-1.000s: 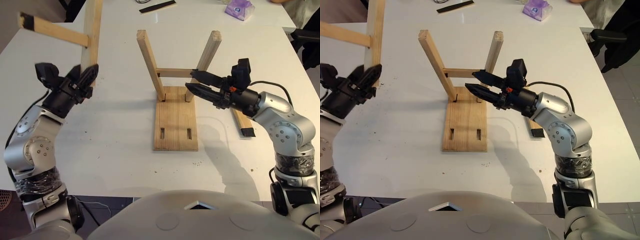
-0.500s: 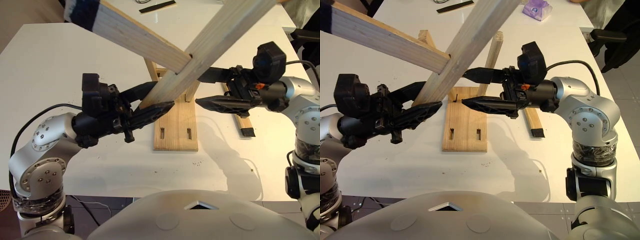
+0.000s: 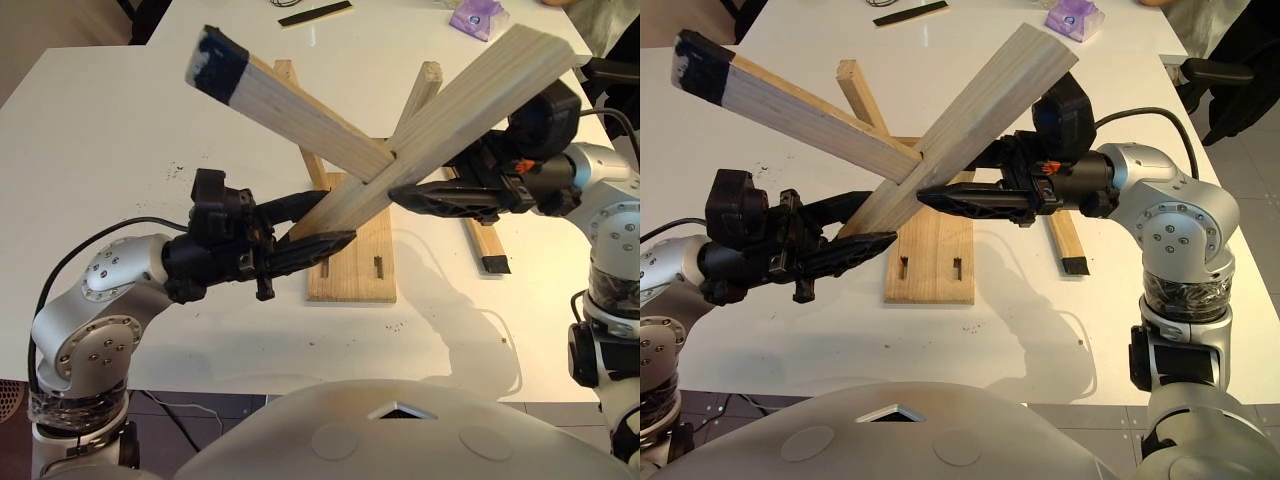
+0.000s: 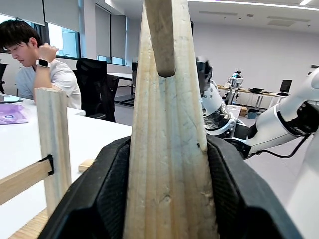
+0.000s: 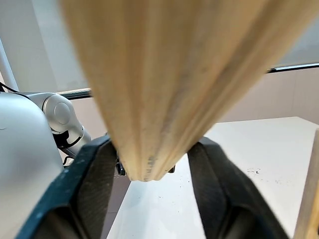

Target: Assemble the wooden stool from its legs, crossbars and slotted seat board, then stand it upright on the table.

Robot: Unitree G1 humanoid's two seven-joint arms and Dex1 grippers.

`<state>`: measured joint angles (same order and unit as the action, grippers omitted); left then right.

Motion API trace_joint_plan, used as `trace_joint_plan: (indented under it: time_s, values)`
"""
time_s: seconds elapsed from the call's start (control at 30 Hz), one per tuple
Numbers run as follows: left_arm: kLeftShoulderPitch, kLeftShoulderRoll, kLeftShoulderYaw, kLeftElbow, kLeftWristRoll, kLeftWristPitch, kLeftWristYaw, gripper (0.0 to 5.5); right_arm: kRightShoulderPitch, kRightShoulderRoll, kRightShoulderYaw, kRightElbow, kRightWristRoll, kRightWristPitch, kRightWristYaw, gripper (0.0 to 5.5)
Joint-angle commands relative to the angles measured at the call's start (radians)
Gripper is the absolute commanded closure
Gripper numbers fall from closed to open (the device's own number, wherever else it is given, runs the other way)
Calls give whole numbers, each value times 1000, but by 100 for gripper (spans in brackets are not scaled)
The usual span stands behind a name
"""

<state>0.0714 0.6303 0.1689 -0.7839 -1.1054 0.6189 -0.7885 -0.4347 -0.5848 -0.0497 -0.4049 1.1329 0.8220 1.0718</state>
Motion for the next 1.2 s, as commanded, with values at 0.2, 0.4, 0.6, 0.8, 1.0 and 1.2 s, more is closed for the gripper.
trace_joint_plan:
  time_s: [0.2, 0.4, 0.6, 0.8, 1.0, 1.2]
  values:
    - [-50, -7, -1, 116, -14, 40, 128, 309, -40, -3, 16, 20, -46, -19, 7, 345]
    - [-26, -6, -12, 185, 111, 12, 146, 231, -73, -10, -9, 70, -110, -62, -11, 347]
    - [179, 45, 93, 342, 254, -94, 5, 231, -19, -126, -68, 62, -162, -65, 42, 347]
    - [209, 13, 79, 351, 338, -150, 5, 231, 184, -277, -44, -32, -281, -121, 157, 347]
    - [216, -27, 64, 323, 368, -161, 33, 231, 272, -303, 22, -7, -420, -221, 198, 347]
    - [189, -39, 60, 322, 373, -155, 53, 231, 297, -288, 63, 33, -506, -296, 204, 347]
